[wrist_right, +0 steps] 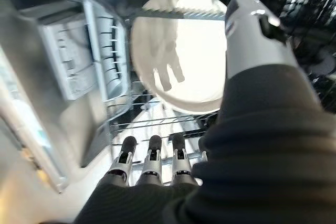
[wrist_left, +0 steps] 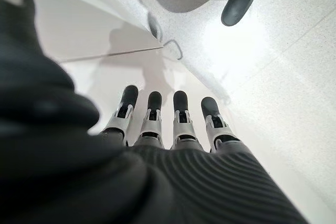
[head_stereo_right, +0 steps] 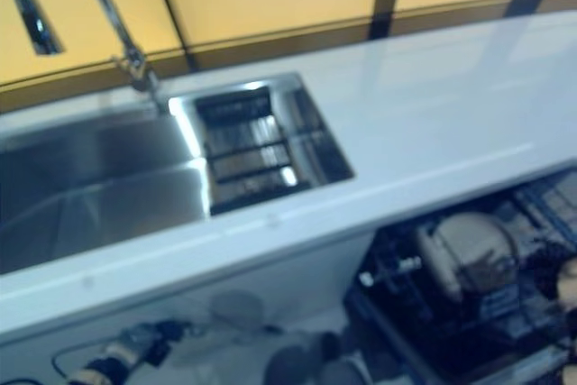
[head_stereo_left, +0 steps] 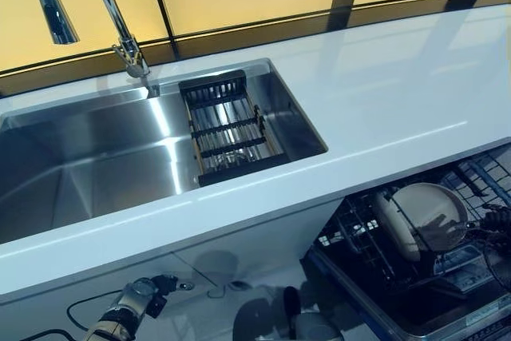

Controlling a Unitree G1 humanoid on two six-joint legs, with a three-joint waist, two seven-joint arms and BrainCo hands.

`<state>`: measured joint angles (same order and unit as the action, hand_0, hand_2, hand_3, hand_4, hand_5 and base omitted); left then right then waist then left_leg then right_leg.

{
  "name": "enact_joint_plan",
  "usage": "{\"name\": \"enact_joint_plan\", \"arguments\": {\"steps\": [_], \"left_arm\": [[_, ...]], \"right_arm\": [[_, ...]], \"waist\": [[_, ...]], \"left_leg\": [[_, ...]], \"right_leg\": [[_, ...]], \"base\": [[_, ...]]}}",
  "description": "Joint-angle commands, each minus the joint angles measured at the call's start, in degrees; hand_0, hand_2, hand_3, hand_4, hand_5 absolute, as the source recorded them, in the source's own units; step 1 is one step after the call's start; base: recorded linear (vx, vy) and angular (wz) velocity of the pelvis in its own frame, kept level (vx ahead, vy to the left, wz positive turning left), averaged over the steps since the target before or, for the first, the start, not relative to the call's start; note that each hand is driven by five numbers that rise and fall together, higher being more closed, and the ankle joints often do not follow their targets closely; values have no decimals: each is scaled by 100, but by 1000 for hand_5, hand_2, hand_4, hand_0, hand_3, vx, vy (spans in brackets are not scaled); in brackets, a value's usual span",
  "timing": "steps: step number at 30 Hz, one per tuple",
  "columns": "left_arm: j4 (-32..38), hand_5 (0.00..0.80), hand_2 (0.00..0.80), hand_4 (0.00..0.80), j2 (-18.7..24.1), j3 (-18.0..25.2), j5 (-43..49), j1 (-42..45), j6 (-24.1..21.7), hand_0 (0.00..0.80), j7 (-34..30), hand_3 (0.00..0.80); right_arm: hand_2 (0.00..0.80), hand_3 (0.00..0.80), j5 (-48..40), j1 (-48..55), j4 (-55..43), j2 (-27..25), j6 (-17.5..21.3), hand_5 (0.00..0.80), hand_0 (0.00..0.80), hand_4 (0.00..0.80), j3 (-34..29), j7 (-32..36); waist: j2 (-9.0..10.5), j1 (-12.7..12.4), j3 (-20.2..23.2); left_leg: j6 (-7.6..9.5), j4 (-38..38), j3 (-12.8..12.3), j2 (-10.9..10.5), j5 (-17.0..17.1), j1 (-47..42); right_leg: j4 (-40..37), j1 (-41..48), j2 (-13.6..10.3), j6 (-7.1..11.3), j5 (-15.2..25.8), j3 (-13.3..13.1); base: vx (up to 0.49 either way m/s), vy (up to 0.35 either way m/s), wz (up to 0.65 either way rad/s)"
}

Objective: Take plates into dishwasher

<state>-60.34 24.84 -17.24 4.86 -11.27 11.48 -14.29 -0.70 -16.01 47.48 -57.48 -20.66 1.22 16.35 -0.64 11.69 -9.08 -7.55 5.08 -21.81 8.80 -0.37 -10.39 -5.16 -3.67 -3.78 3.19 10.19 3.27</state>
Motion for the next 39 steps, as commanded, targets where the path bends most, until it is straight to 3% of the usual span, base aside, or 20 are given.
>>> {"name": "enact_joint_plan", "arguments": {"steps": [1,7,10,13,17,20,23,24,27,28,30,31,32,33,35,39], "left_arm": [[-251,0,0,0,317,80,172,-197,-227,0,-37,0],[-371,0,0,0,429,192,295,-35,-290,0,11,0],[-552,0,0,0,519,242,281,-44,-207,0,65,0],[-740,0,0,0,582,275,319,-55,-139,0,111,0],[-1066,0,0,0,688,412,262,72,-239,0,283,0],[-1044,0,0,0,801,454,191,-93,-369,0,327,0],[-1051,0,0,0,850,493,27,-321,-555,0,361,0],[-1022,0,0,0,864,440,-92,-458,-535,0,377,0],[-903,0,0,0,923,357,-266,-839,-399,0,406,0],[-885,0,0,0,946,295,-253,-999,-254,0,348,0],[-910,0,0,0,939,208,-310,-1096,-70,0,308,0],[-984,0,0,0,942,140,-330,-1150,-58,0,288,0],[-1146,0,0,0,942,89,-264,-1305,-57,0,245,0],[-1175,0,0,0,939,82,-261,-1321,-48,0,256,0],[-1309,0,0,0,932,92,-319,-1184,72,0,409,0],[-1429,0,0,0,973,244,-250,-852,60,0,429,0]], "right_arm": [[0,0,-48,31,-191,-200,99,0,0,0,-33,72],[0,0,-155,379,-460,-299,-1,0,0,0,-316,167],[0,0,-306,467,-265,-399,-76,0,0,0,-582,-89],[0,0,-776,595,22,-349,-185,0,0,0,-826,-479],[0,0,-1058,740,807,-221,-309,0,0,0,-1237,-1242],[0,0,-1304,840,1339,-144,-230,0,0,0,-1497,-1623],[0,0,-1300,910,1793,-156,-228,0,0,0,-1689,-1690],[0,0,-1306,984,1970,-116,-111,0,0,0,-1742,-1664],[0,0,-1219,1091,2288,-19,-131,0,0,0,-1702,-1598],[0,0,-1330,1061,2373,32,-143,0,0,0,-1661,-1573],[0,0,-1324,968,2406,42,-245,0,0,0,-1572,-1708],[0,0,-1351,905,2462,35,-274,0,0,0,-1524,-1766],[0,0,-1426,683,2592,-14,-389,0,0,0,-1466,-1984],[0,0,-1447,632,2618,-15,-425,0,0,0,-1440,-2036],[0,0,-1380,417,2781,48,-494,0,0,0,-1277,-2270],[0,0,-1371,342,2798,84,-564,0,0,0,-1218,-2159]], "waist": [[366,52,168],[432,95,233],[426,100,181],[397,48,133],[358,-75,89],[370,-178,-94],[380,-67,-160],[383,6,-186],[337,191,-217],[314,273,-244],[212,350,-290],[153,411,-321],[108,529,-413],[91,525,-435],[149,379,-459],[181,226,-296]], "left_leg": [[69,-8,120,148,60,-42],[124,-8,36,130,-11,-198],[115,-36,51,222,6,-210],[89,-9,181,328,99,-134],[-94,-8,376,550,433,122],[-151,-53,395,518,539,336],[-131,-851,146,447,305,175],[-65,-1460,242,356,145,140],[42,-2185,491,110,-172,46],[113,-2123,602,-85,-384,-70],[243,-1819,603,-203,-763,-220],[310,-1612,533,-188,-1059,-305],[415,-1267,224,-119,-1315,-435],[433,-1202,222,-135,-1335,-444],[528,-1031,364,-431,-1357,-405],[645,-1190,454,-614,-1546,-462]], "right_leg": [[16,388,-298,588,-379,-196],[50,373,-289,565,-364,-288],[181,364,-177,480,-471,-271],[376,343,-64,408,-647,-195],[246,509,97,310,-697,112],[193,516,85,301,-664,248],[324,186,-29,89,-565,520],[404,-4,-36,-22,-518,591],[593,-526,9,-115,-432,548],[667,-816,-14,-70,-327,502],[875,-1124,19,10,-289,424],[936,-1290,20,98,-299,385],[1095,-1687,-142,274,-112,448],[1136,-1736,-171,317,-84,470],[1140,-1759,-359,498,155,650],[917,-1527,-356,494,172,745]], "base": [[73,-62,-6],[55,-123,-13],[10,-206,-7],[20,-219,-1],[52,-231,12],[-193,-111,27],[-352,-2,14],[-360,-25,29],[-442,-35,40],[-412,10,18],[-390,113,14],[-642,229,26],[-497,184,19],[-689,138,41],[-493,55,43],[-252,61,8]]}}
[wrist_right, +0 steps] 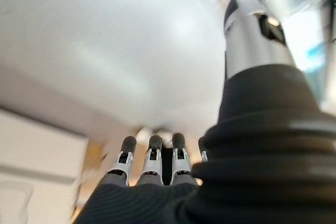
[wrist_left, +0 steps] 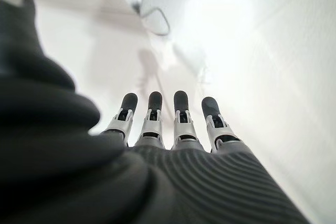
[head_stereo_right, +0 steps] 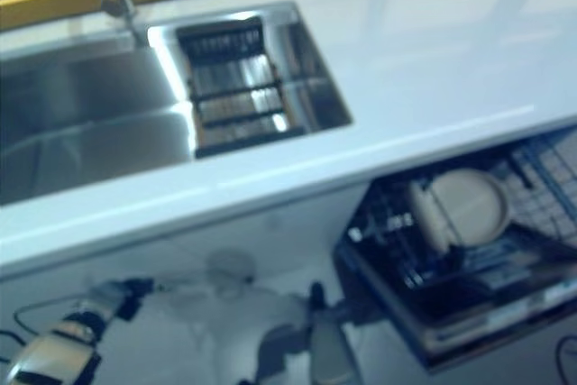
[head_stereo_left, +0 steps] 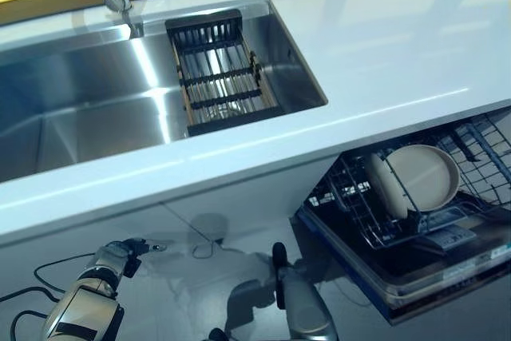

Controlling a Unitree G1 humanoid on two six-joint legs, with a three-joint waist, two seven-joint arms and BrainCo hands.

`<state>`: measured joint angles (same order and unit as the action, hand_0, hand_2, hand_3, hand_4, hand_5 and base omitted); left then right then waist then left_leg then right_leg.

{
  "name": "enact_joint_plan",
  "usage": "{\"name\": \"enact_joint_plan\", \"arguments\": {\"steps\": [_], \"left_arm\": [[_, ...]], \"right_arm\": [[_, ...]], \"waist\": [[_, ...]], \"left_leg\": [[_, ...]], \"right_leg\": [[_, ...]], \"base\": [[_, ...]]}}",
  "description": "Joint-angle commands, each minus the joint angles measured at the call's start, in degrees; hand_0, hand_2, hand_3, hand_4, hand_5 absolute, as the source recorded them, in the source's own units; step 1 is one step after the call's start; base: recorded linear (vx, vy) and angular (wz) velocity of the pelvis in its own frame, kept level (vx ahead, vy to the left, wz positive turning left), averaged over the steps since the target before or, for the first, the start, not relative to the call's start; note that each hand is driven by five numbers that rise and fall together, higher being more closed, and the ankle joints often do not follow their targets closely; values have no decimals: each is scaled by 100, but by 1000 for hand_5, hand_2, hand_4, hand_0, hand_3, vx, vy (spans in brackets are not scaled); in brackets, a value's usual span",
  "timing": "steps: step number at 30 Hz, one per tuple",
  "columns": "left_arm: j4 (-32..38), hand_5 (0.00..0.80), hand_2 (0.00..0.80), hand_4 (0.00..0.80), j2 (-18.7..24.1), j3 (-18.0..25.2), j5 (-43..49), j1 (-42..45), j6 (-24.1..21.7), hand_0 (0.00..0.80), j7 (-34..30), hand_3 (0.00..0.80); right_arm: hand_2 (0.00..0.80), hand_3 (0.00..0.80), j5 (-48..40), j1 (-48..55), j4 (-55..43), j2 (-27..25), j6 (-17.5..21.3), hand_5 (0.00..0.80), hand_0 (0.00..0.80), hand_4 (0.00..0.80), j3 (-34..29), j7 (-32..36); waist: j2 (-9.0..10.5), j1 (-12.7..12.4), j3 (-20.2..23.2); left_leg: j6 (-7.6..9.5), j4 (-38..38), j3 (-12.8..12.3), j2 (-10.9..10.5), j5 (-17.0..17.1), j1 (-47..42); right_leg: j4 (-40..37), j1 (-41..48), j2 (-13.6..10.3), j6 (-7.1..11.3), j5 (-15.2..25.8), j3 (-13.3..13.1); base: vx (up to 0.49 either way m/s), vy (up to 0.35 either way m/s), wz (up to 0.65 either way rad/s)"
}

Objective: Take plates into dishwasher

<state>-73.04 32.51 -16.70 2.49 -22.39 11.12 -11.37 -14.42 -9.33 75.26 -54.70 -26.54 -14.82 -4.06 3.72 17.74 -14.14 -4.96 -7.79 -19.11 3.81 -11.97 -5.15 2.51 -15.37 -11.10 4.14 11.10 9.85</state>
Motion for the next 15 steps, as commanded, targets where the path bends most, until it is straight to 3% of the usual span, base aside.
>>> {"name": "enact_joint_plan", "arguments": {"steps": [1,4,9,10,13,15], "left_arm": [[-253,0,0,0,203,188,-49,384,48,0,168,0],[-333,0,0,0,163,350,-101,513,61,0,264,0],[-289,0,0,0,194,414,-115,409,-154,0,173,0],[-237,0,0,0,219,398,-78,348,-171,0,151,0],[-118,0,0,0,282,281,148,242,-256,0,53,0],[-89,0,0,0,338,241,157,300,-233,0,103,0]], "right_arm": [[0,0,-26,-333,63,-229,46,0,0,0,428,-126],[0,0,80,-369,160,-203,45,0,0,0,476,-15],[0,0,491,-246,343,-73,156,0,0,0,497,-26],[0,0,457,-169,369,-24,262,0,0,0,477,-31],[0,0,268,-57,312,133,357,0,0,0,353,-50],[0,0,178,-96,252,308,359,0,0,0,394,-119]], "waist": [[-261,-421,306],[-224,-494,448],[-102,-498,560],[-73,-488,548],[-68,-545,544],[-153,-689,554]], "left_leg": [[416,33,209,-166,-419,-1016],[486,-141,173,-209,-532,-1057],[668,-478,148,-461,-749,-1304],[684,-543,94,-503,-768,-1315],[625,-424,-43,-584,-621,-1398],[638,-230,-206,-517,-552,-1376]], "right_leg": [[137,-310,395,354,43,103],[132,-180,385,345,15,92],[-22,-12,178,609,426,40],[-144,55,146,646,475,104],[-463,251,186,684,515,621],[-142,364,176,744,406,878]], "base": [[-158,68,9],[-192,82,-5],[-145,82,4],[-158,87,20],[-218,64,18],[-262,79,-1]]}}
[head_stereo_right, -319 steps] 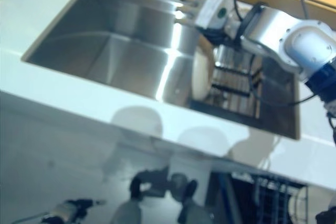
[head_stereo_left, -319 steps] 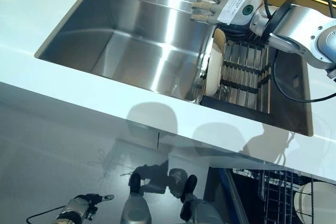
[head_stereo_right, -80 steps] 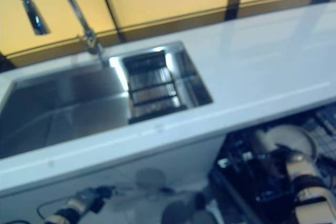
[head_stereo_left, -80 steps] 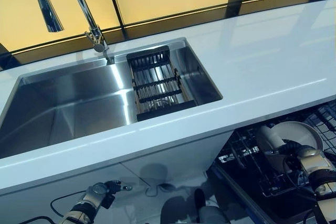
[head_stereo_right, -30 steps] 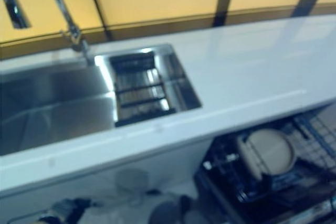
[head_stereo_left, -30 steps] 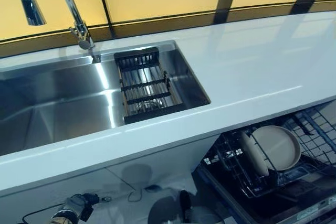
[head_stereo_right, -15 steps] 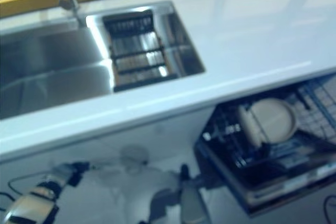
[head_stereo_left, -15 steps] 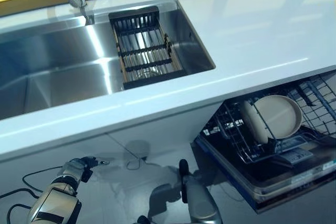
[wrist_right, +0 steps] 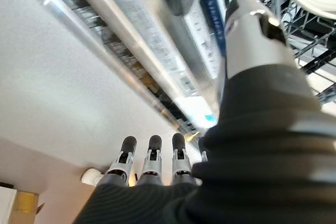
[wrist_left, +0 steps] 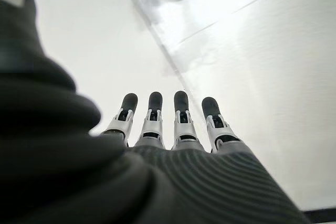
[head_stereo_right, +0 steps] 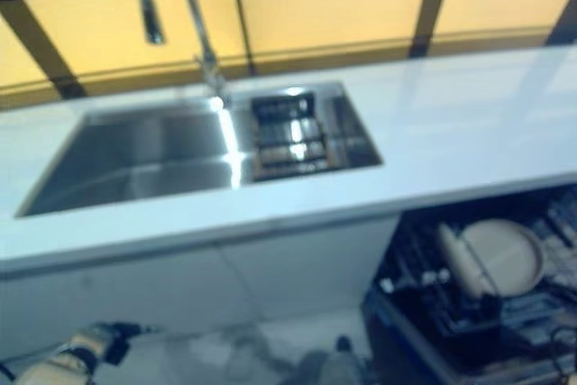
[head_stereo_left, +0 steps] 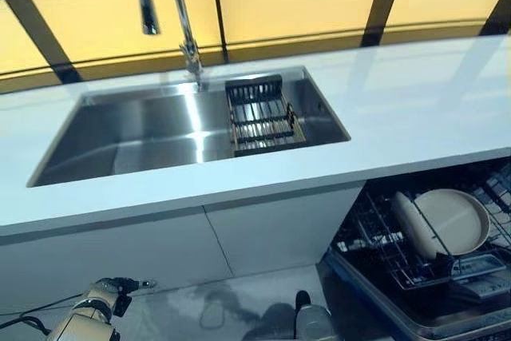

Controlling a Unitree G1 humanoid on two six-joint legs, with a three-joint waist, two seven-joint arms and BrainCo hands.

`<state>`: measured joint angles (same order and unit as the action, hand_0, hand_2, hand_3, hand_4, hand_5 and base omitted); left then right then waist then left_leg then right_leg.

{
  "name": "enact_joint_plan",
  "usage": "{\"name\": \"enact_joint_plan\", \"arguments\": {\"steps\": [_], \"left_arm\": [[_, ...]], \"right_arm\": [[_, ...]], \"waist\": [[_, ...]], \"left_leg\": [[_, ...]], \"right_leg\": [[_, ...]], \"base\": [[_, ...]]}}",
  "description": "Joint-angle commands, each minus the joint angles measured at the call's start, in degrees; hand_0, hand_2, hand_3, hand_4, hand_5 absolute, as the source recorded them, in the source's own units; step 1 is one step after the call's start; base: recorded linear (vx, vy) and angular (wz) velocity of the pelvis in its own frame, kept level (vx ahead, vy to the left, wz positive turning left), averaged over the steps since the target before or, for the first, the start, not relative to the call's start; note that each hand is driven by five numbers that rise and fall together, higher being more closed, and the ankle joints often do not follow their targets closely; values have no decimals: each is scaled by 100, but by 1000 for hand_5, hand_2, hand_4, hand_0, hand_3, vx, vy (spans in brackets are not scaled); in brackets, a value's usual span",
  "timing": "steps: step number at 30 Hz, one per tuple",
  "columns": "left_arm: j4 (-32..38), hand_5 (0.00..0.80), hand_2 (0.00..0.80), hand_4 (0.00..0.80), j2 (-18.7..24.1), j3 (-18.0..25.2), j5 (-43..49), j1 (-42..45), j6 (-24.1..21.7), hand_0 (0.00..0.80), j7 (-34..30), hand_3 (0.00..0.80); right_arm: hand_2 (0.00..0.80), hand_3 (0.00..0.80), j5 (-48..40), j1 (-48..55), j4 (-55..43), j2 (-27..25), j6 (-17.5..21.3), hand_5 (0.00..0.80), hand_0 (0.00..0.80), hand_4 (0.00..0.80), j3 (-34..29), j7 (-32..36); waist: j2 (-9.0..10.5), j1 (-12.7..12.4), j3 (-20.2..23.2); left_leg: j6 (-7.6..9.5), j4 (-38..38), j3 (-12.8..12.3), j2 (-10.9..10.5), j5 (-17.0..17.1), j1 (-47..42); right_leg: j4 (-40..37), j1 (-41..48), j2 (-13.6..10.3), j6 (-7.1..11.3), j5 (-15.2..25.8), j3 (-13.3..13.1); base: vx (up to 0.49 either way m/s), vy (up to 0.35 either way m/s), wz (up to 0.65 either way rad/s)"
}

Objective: Take plates into dishwasher

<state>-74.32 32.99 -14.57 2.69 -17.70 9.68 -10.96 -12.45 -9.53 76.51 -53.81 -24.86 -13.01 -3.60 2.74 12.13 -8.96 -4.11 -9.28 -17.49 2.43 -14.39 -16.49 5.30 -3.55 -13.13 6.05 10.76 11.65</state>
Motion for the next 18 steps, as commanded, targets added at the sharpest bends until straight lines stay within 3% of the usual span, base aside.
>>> {"name": "enact_joint_plan", "arguments": {"steps": [1,2,6,8,11,14,18], "left_arm": [[30,0,0,0,289,28,157,-137,-41,0,83,0],[20,0,0,0,296,-2,171,-99,9,0,98,0],[-13,0,0,0,357,13,314,107,311,0,36,0],[-40,0,0,0,352,132,382,231,496,0,25,0],[-133,0,0,0,399,306,476,408,560,0,29,0],[-129,0,0,0,443,447,456,508,554,0,146,0],[-90,0,0,0,369,565,236,401,522,0,476,0]], "right_arm": [[0,0,-36,-79,120,284,187,0,0,0,240,-167],[0,0,-101,-71,102,378,163,0,0,0,258,-217],[0,0,-449,52,8,739,37,0,0,0,296,-435],[0,0,-546,53,-21,946,-5,0,0,0,358,-547],[0,0,-559,14,-21,1126,-64,0,0,0,437,-577],[0,0,-580,-62,-14,1306,-65,0,0,0,601,-684],[0,0,-404,-155,14,1395,58,0,0,0,757,-813]], "waist": [[-84,-180,47],[-28,-190,71],[-273,-393,186],[-354,-588,313],[-358,-754,417],[-213,-980,534],[-39,-1188,483]], "left_leg": [[565,22,-401,-363,-253,-223],[567,191,-424,-406,18,-110],[501,663,-164,-118,738,339],[494,739,5,28,930,596],[583,679,250,79,935,844],[594,455,479,114,920,1191],[399,40,368,481,1021,1616]], "right_leg": [[-191,-787,353,540,393,692],[85,-789,226,403,393,614],[952,-302,33,245,17,-99],[1015,204,-24,174,-273,-324],[1410,464,-43,185,-396,-690],[1108,842,-116,157,-553,-850],[726,1130,21,314,-1254,-552]], "base": [[-334,34,-38],[-395,-17,-45],[-382,-73,-9],[-396,-183,15],[-282,-183,-14],[-314,-334,-47],[-247,-382,-34]]}}
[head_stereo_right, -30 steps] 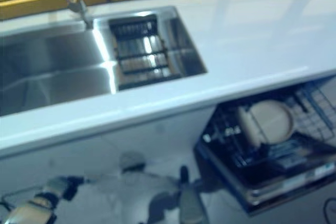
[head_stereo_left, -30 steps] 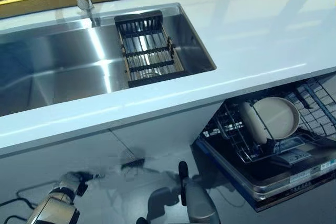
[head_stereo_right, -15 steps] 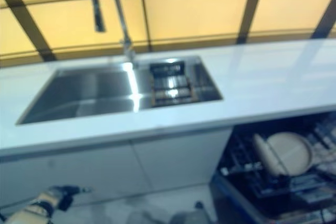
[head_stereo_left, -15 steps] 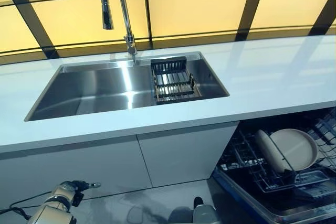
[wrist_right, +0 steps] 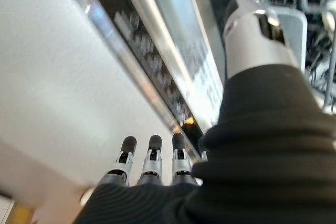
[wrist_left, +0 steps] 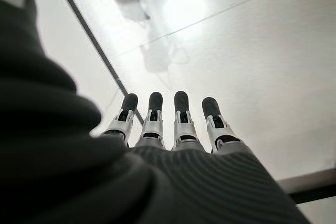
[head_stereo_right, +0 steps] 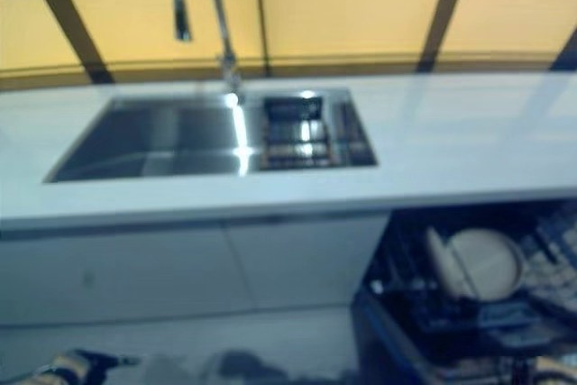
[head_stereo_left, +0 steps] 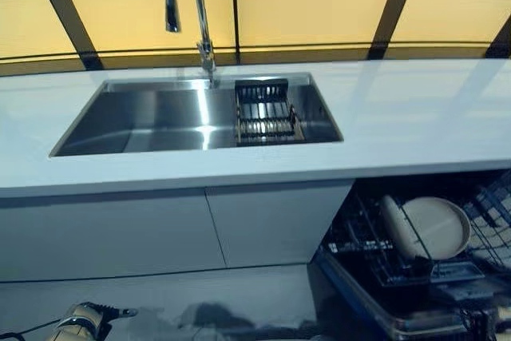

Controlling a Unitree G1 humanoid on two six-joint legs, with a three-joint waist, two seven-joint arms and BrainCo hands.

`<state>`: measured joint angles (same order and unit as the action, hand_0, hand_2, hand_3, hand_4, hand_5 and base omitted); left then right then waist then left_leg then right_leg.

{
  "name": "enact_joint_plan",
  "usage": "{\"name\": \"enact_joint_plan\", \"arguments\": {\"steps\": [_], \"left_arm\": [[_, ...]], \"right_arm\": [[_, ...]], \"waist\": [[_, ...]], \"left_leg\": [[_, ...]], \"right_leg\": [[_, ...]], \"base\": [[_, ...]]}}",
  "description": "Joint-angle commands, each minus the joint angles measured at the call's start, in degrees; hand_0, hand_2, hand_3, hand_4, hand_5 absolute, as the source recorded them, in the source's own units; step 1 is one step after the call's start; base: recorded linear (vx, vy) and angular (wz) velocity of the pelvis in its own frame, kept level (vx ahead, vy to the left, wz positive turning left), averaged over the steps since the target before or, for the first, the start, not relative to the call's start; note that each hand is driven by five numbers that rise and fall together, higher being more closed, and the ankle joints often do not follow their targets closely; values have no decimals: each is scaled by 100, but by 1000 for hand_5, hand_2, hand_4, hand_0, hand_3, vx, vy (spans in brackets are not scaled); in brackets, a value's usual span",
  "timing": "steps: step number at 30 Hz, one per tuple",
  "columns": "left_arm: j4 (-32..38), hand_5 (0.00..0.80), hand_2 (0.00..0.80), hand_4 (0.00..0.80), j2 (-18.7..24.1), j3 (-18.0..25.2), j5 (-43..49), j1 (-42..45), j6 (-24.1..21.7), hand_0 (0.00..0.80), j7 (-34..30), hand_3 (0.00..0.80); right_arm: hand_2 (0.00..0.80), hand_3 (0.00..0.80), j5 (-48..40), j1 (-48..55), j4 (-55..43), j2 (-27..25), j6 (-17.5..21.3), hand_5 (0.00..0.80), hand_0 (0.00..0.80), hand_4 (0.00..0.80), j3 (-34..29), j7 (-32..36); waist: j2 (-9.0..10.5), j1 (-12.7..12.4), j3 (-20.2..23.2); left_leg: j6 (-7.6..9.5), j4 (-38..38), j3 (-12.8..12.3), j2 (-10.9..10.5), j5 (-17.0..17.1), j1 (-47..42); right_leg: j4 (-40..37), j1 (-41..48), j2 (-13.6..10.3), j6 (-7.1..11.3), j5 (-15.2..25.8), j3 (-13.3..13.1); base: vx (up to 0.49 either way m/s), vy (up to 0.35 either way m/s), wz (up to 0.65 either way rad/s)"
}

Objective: Take plates into dishwasher

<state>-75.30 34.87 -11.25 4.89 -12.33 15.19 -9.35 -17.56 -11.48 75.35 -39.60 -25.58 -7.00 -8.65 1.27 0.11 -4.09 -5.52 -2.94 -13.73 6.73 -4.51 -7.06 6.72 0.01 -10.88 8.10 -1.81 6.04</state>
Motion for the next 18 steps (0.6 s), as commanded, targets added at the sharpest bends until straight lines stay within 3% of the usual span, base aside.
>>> {"name": "enact_joint_plan", "arguments": {"steps": [1,6,9,13,17,18], "left_arm": [[68,0,0,0,153,198,1,-215,1,0,291,0],[224,0,0,0,-65,47,41,-370,2,0,168,0],[208,0,0,0,-262,-40,84,-334,-89,0,280,0],[106,0,0,0,-337,-62,176,-239,-30,0,381,0],[-2,0,0,0,-432,10,-1,-42,262,0,624,0],[-93,0,0,0,-495,179,-16,98,319,0,716,0]], "right_arm": [[0,0,11,36,111,-16,107,0,0,0,197,-330],[0,0,-196,38,26,48,-63,0,0,0,199,-322],[0,0,-353,68,82,153,-236,0,0,0,145,-201],[0,0,-687,169,137,350,-264,0,0,0,120,-178],[0,0,-778,304,178,573,-328,0,0,0,145,-326],[0,0,-738,405,194,711,-428,0,0,0,167,-326]], "waist": [[128,-3,-26],[107,19,-81],[61,16,-107],[11,34,-98],[-83,70,-127],[-144,122,-200]], "left_leg": [[520,-671,-43,130,61,789],[365,-479,-60,278,388,895],[186,-209,-107,379,706,956],[126,-54,-159,471,857,997],[-58,319,-204,699,1266,1039],[-288,709,-454,947,1779,1116]], "right_leg": [[569,783,-151,92,-97,8],[411,834,80,-9,-314,-19],[76,1076,207,-104,-512,37],[48,1147,300,-199,-639,111],[23,1193,554,-398,-768,113],[-193,1257,738,-455,-686,185]], "base": [[-260,-323,1],[-179,-165,0],[-225,-189,2],[-152,-157,2],[-140,-177,-1],[-213,-183,0]]}}
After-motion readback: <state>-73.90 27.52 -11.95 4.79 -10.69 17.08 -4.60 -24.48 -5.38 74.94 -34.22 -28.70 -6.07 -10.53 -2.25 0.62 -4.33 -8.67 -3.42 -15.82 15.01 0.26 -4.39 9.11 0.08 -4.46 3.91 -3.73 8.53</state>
